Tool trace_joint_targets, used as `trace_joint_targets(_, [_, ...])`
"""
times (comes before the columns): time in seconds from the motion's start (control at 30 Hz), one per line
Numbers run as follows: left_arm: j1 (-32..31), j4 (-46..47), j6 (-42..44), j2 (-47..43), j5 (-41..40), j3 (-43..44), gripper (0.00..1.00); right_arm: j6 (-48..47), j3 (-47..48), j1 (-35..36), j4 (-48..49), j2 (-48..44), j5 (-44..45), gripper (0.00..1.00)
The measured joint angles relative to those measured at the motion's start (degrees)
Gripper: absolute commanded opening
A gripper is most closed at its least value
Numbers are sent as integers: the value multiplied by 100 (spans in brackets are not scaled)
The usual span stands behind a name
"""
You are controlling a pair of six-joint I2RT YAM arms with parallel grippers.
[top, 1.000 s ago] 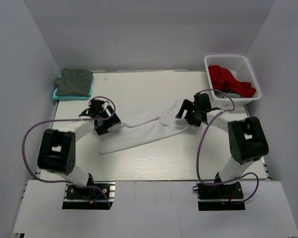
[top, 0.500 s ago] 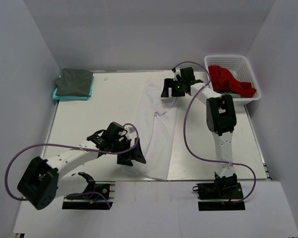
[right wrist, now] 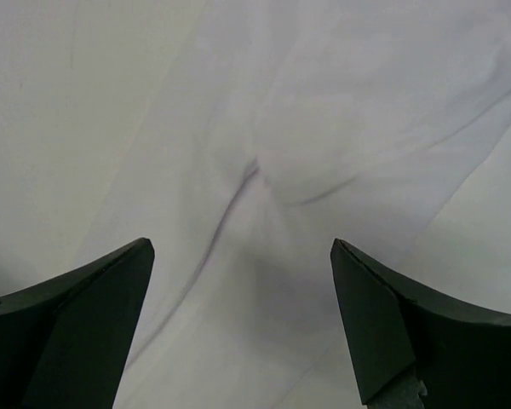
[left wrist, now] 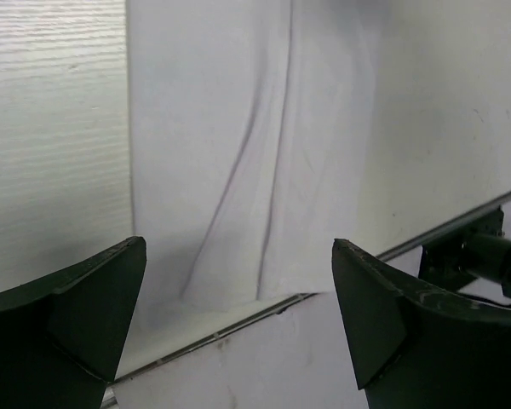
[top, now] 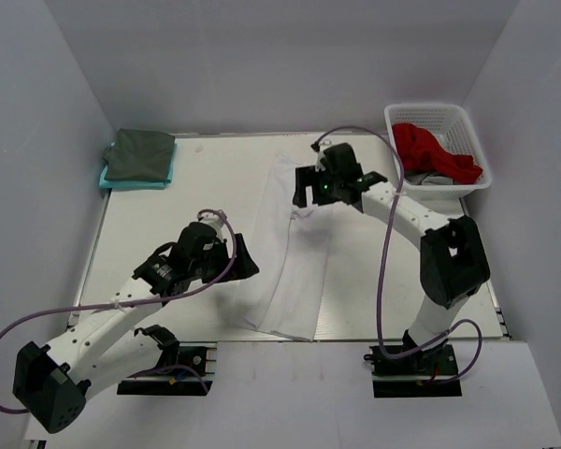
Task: Fold and stack the t-shirts
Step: Rotate the tshirt 90 degrees
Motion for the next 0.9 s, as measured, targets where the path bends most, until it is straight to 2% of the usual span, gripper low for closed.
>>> trace_joint_targets(0.17, [48, -63, -85, -160, -435, -129, 100, 474, -1182, 396, 33, -212, 107, 90])
trace_joint_targets(0.33, [52, -92, -87, -59, -616, -212, 100, 710, -1331, 402, -74, 319, 164, 90])
trace_joint_targets(0.47, [52, 179, -59, 17, -656, -317, 100, 817, -769, 284, -17, 772, 236, 90])
trace_joint_targets(0.73, [52, 525, -22, 592, -544, -367, 100, 634, 1143, -297, -125, 2098, -149, 90])
trace_joint_targets(0.9, [28, 645, -39, 846, -363, -457, 100, 382, 1202, -435, -68, 1878, -306, 90])
